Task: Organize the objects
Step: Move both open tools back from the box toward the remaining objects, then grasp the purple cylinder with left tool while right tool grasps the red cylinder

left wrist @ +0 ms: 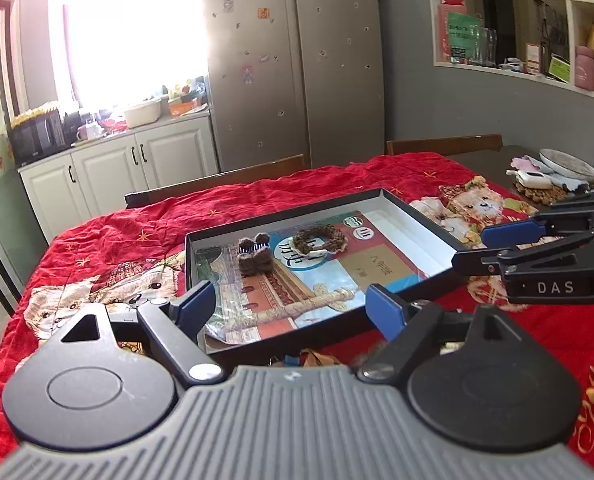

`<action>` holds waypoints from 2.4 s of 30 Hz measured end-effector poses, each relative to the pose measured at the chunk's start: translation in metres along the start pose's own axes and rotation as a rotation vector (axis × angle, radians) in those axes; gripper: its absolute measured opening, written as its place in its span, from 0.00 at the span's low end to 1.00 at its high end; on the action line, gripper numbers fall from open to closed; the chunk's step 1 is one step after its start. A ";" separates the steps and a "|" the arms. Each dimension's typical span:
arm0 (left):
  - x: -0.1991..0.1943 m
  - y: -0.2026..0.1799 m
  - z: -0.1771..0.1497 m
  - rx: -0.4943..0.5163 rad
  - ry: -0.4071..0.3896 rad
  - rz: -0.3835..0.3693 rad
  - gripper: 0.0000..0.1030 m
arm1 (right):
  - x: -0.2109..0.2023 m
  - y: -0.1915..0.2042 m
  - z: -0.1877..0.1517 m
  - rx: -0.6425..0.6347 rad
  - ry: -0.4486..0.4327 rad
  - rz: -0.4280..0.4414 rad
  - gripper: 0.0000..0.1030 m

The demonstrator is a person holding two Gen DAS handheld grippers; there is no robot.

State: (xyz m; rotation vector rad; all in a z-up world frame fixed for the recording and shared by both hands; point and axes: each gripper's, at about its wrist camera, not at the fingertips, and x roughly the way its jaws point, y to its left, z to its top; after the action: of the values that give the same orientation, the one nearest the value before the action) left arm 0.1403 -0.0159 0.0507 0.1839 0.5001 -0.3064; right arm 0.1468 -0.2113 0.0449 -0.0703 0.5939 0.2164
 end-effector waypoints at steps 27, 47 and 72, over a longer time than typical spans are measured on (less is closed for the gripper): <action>-0.052 -0.030 -0.075 0.044 0.015 -0.066 0.92 | -0.058 0.015 -0.088 -0.015 0.082 0.023 0.44; -0.046 -0.036 -0.107 0.029 0.093 -0.104 0.95 | -0.061 0.023 -0.126 -0.085 0.046 -0.077 0.84; -0.011 -0.024 -0.124 -0.026 0.173 -0.162 0.92 | -0.023 0.008 -0.127 0.011 0.112 -0.077 0.57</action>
State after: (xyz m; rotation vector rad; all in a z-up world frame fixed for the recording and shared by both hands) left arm 0.0683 -0.0055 -0.0535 0.1451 0.6921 -0.4439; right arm 0.0568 -0.2237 -0.0473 -0.0947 0.7025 0.1351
